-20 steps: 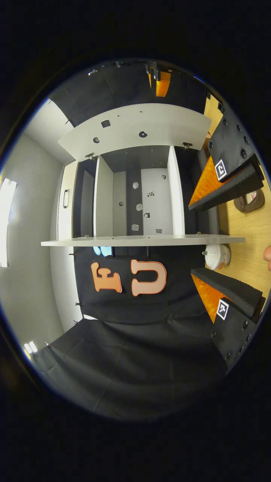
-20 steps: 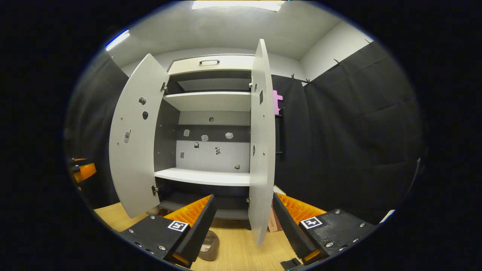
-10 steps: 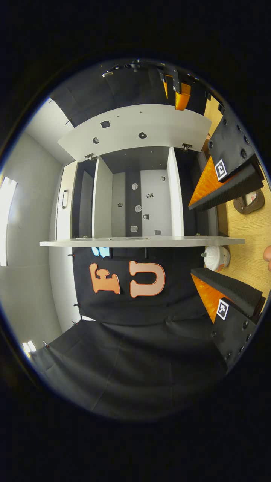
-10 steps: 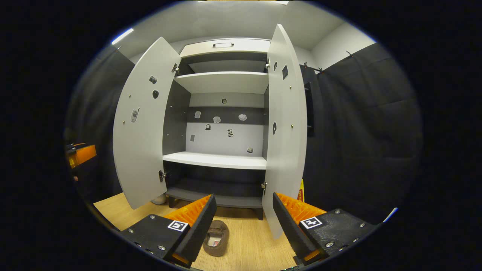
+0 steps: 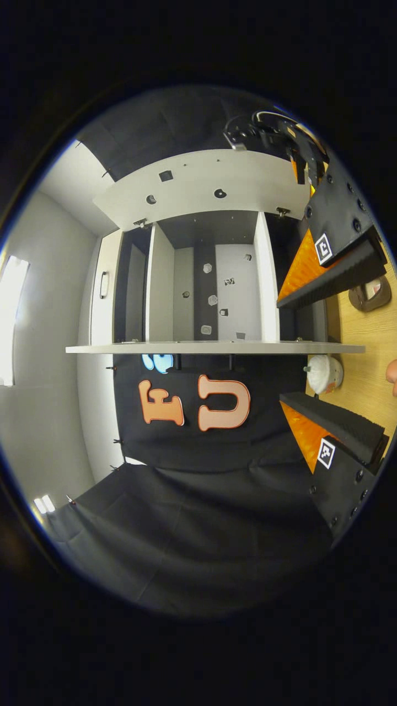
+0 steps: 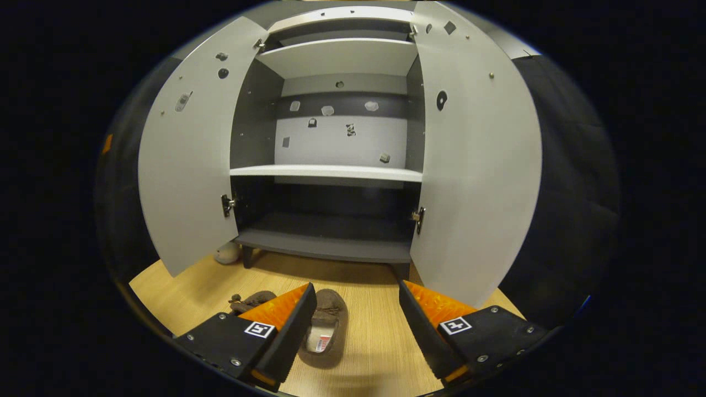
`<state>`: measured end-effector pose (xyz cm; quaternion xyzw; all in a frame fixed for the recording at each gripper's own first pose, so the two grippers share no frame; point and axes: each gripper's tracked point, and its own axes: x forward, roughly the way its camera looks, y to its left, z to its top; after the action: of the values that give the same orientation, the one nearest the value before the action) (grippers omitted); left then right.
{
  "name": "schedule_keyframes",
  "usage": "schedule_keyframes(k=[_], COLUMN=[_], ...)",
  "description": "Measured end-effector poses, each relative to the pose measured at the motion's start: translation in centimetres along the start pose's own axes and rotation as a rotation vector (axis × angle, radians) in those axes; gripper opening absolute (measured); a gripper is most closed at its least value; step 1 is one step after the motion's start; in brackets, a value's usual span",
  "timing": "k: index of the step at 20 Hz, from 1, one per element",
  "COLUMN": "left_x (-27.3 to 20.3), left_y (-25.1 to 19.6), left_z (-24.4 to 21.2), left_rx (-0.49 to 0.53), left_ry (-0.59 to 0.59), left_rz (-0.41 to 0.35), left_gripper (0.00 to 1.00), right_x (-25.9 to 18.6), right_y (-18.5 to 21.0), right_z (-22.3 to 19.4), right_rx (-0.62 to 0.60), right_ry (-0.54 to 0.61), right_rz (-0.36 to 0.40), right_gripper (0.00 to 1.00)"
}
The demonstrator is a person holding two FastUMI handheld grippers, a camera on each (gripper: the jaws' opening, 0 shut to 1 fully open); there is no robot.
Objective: Grab one shoe with the right hand and put it into the shoe cabinet, grab the other shoe with the left hand and put it into the shoe cabinet; then close the right door with the right hand and the left door with the left hand.
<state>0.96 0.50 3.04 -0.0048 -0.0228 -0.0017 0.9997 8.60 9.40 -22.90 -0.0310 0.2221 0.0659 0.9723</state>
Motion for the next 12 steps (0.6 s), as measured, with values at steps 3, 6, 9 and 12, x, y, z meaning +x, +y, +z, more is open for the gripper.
schedule_keyframes(k=[3,6,9,12], left_x=[-0.1,0.0,0.3,0.4], left_y=[-0.1,0.2,0.8,1.0], left_z=[0.6,1.4,2.0,2.0], left_rx=[0.025,0.02,0.011,0.016], left_ry=[-0.013,-0.025,-0.034,-0.037], left_rz=[0.0,0.004,0.018,0.022], left_gripper=[0.98,0.98,0.98,0.98], right_x=[2.6,4.5,6.1,7.4], right_y=[0.6,1.2,1.9,2.5], right_z=[-3.3,-6.6,-10.1,-12.3], right_rx=[0.01,0.006,0.025,0.045], right_ry=[0.094,0.195,0.296,0.361], right_rz=[0.023,0.035,0.053,0.066], right_gripper=[0.93,0.93,0.93,0.93])
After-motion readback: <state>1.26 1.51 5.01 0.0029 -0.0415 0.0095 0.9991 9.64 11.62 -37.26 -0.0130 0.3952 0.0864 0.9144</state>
